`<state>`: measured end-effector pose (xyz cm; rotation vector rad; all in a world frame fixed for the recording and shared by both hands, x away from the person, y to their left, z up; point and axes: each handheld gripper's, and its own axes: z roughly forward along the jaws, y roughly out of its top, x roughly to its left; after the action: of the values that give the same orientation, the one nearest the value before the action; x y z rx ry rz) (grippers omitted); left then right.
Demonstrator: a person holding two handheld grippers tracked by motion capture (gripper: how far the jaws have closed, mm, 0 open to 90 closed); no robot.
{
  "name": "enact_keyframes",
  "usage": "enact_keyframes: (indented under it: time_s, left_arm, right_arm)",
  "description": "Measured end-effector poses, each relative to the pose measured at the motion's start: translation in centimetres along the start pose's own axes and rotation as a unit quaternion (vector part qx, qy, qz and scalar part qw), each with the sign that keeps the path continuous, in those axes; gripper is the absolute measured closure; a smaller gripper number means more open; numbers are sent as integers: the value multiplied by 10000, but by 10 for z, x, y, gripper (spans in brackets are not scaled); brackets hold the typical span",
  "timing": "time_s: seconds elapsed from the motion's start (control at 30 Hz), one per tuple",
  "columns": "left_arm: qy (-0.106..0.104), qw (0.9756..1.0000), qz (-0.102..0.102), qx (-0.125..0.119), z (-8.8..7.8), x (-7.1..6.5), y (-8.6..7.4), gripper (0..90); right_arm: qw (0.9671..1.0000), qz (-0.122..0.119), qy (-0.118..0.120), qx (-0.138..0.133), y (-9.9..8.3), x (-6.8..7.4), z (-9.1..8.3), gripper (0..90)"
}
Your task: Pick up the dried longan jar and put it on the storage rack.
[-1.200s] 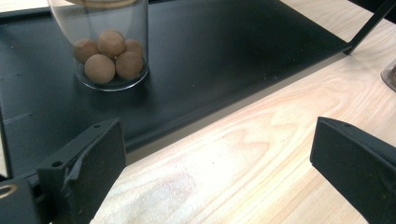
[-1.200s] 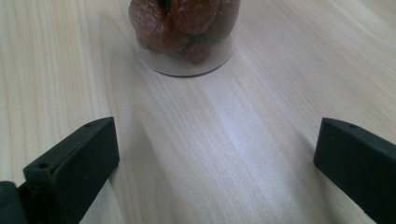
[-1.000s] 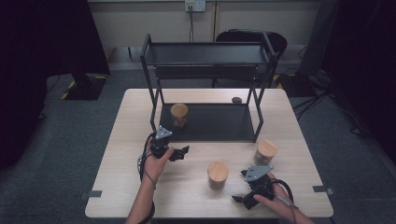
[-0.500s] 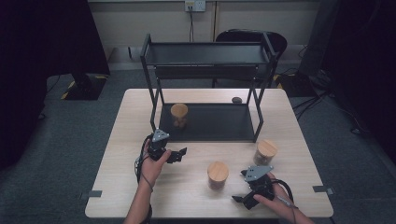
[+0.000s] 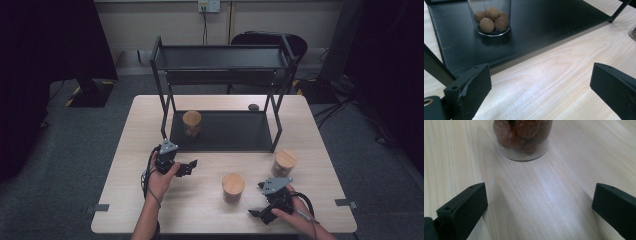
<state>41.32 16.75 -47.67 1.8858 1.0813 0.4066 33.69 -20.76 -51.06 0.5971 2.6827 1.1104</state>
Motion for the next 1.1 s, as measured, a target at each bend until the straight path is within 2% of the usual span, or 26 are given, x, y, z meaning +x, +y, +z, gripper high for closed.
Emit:
enact_keyframes:
  time_s: [0.47, 1.1]
  left_arm:
    - [6, 10000, 44, -4, -6, 0, -5, 33]
    - [72, 9999, -65, -36, -20, 7, -21, 33]
  right_arm:
    - [10000, -1, 0, -1, 0, 0, 0, 0]
    - [10000, -1, 0, 0, 0, 0, 0, 0]
